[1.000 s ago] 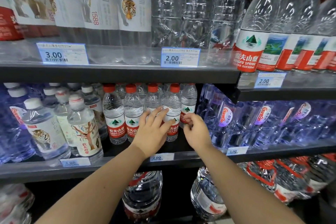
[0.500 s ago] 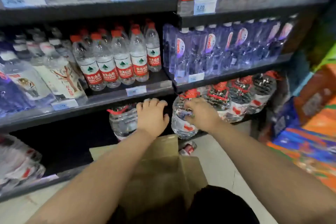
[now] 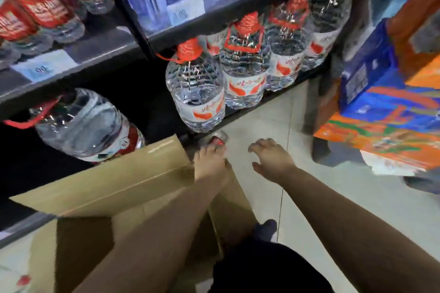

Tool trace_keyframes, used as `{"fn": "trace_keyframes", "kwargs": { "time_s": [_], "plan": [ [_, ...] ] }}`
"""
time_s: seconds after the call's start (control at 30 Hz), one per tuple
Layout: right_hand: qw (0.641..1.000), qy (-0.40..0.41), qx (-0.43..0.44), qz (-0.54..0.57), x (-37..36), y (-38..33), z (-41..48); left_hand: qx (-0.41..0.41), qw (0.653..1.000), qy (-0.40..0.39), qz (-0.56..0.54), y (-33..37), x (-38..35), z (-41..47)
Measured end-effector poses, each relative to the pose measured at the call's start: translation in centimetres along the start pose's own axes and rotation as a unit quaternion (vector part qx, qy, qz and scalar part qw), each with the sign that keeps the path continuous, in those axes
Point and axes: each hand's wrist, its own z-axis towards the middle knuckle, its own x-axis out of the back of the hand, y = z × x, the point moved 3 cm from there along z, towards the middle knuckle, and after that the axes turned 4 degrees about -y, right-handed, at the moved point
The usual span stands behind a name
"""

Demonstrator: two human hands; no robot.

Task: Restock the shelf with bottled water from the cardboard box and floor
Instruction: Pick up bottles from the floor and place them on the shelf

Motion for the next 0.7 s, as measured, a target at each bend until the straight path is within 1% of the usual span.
{"fn": "trace_keyframes", "kwargs": {
  "time_s": [0.07,0.13,0.2,0.27,0.37,0.5,0.7],
  "plan": [
    [0.999,-0.017,-0.027,0.007,-2.5,1.3,1.8,0.012,1.0,-0.016,0.007,0.6,-2.1,3.3],
    [0.998,-0.036,-0.046,0.015,-5.1,2.5,3.6,0.027,0.997,-0.046,0.061,1.1,-4.3,6.9],
    [0.997,-0.054,-0.047,0.014,-7.5,3.6,5.4,0.049,0.992,-0.068,0.099,1.2,-6.7,10.5],
    [0.997,-0.065,-0.046,0.013,-9.4,4.3,6.7,0.07,0.989,-0.072,0.107,0.8,-8.7,13.2],
    [0.996,-0.057,-0.06,0.041,-11.9,4.7,8.7,0.101,0.99,-0.058,0.073,-0.7,-11.8,16.0],
    [0.991,-0.055,-0.085,0.085,-14.7,3.9,9.9,0.143,0.989,-0.041,0.012,-3.4,-14.4,17.0],
    [0.986,-0.071,-0.103,0.107,-16.2,3.6,10.1,0.177,0.978,-0.085,-0.064,-7.9,-16.0,16.0]
  ]
}}
